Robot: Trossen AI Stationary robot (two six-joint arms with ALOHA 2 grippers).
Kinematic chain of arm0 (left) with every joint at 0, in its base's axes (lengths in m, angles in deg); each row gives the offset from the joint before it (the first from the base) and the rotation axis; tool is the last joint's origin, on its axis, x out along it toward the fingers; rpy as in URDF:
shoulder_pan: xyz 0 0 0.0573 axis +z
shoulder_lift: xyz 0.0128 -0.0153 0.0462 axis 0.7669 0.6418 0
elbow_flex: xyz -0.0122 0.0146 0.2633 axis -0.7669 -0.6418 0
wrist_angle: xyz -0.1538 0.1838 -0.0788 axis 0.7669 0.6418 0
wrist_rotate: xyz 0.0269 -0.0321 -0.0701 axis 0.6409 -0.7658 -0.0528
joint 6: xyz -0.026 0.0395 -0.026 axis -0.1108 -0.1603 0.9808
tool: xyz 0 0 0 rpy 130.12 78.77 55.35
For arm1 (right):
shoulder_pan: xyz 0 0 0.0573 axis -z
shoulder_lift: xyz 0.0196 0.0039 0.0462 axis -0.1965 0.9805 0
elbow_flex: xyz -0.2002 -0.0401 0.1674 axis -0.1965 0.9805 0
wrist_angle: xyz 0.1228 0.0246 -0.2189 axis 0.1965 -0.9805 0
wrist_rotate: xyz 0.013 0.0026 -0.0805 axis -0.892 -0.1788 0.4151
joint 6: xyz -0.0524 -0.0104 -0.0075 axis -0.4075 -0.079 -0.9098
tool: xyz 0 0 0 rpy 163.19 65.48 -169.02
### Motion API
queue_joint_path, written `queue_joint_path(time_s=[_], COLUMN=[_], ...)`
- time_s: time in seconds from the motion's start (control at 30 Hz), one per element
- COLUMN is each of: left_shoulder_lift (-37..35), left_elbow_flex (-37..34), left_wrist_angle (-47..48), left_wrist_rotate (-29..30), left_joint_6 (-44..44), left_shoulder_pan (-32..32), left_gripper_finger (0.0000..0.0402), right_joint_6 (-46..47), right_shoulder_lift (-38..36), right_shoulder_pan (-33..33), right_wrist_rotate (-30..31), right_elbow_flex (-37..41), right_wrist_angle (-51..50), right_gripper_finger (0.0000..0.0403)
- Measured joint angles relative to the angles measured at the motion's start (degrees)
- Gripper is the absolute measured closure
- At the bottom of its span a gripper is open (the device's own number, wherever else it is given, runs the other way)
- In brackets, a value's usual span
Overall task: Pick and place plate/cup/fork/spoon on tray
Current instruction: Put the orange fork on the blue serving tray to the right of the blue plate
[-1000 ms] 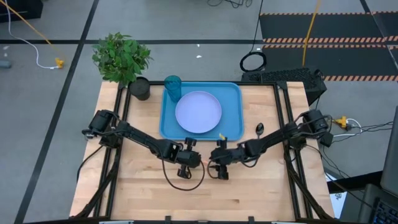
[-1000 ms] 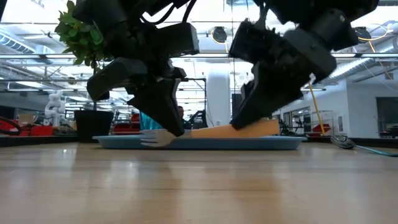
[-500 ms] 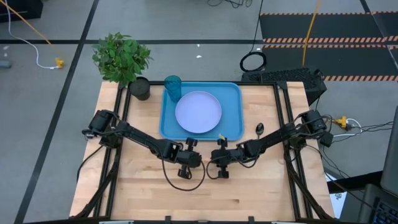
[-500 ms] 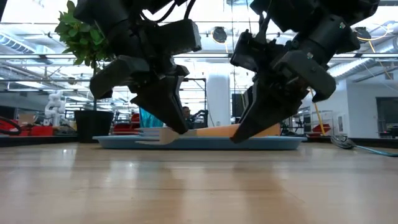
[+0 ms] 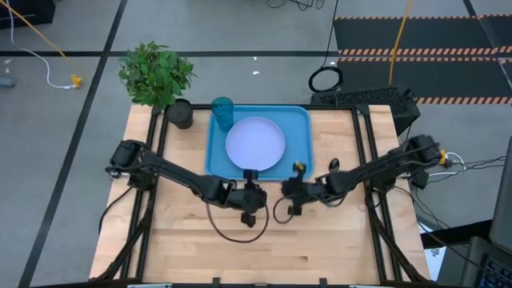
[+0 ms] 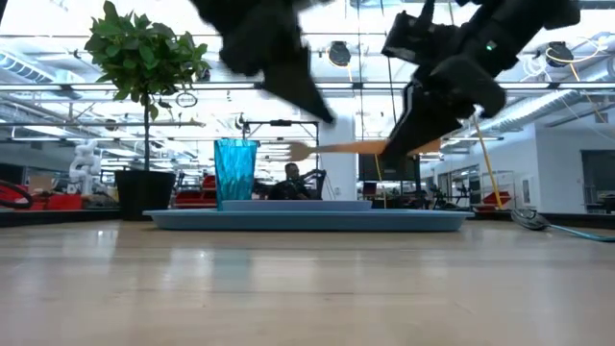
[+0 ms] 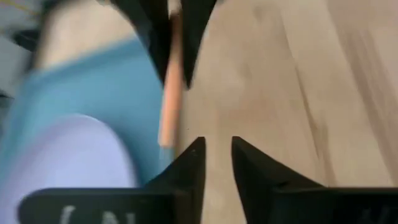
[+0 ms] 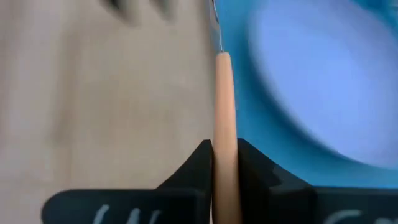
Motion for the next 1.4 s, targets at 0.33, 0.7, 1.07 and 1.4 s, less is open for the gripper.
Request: queue_joint_path(time_s=[0.33,0.7,1.07,1.4], left_shoulder_lift=[-10.3,-4.9,6.5,7.6], left_elbow_flex=[2.6,-2.9,-3.1,-3.0], left_wrist_angle=[-5.1,-33.8,-64.8,-76.2], left_wrist_rotate=[4.8,-13.3,-16.4,-10.0], left_joint_6=[1.4,0.9,0.8,0.9], left_shoulder_pan=[1.4,5.8,9.2,9.3], left_gripper_finger=[0.0257,0.0256,0.0242,0.0150], right_joint_6=[10.2,7.8,-12.1,-14.4], right_shoulder_lift=[-13.3,-20.7,-18.5,-15.9], right_shoulder_pan=[-3.3,-14.4,-21.5,-22.5], right_wrist_rotate=[16.3,42.5,59.1,61.3], right_elbow_flex=[0.1,0.1,0.0,0.0], right_wrist_angle=[-20.1,-15.6,2.4,4.2], right_gripper_finger=[0.0370,0.0370,0.0369,0.0368])
